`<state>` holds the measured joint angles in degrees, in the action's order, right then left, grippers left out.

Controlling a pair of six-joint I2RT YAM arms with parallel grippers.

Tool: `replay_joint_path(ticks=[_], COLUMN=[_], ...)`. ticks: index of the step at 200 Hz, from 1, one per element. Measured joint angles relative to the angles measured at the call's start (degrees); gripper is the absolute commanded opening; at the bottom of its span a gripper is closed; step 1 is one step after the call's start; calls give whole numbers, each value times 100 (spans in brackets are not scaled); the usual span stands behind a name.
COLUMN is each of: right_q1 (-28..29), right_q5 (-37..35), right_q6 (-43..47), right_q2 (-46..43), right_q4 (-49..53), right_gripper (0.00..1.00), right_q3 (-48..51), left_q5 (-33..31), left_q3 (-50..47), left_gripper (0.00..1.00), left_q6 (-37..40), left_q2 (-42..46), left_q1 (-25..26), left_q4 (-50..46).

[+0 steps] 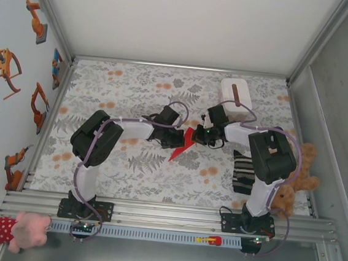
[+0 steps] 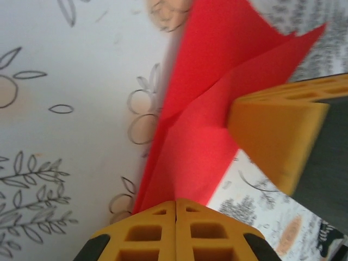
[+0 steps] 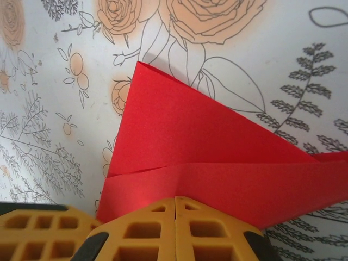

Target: Fold a paper plane with a square sheet of paper (pick it up from the middle)

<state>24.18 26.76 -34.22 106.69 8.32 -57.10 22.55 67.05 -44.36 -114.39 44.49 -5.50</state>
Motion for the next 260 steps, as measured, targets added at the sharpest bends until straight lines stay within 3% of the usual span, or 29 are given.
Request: replay_joint_path(ticks=[119,226,260], right_q1=[-518,-798,-957], right_q5=[223,-258,-723], right_q6=[28,-223,-219], right_q2=[-162,-249,-374], right_q4=[-1038,-1403,-1368], right_gripper=[5,5,7], right_q3=[616,756,778], left_q5=[-109,-92,-48], left_q3=[-166,-179,-107], left_gripper=[2,3,5], left_q6=[-214,-227,-181], left_q2=[63,68,68], left_q1=[-22,-22,-22], left_q4=[149,181,22])
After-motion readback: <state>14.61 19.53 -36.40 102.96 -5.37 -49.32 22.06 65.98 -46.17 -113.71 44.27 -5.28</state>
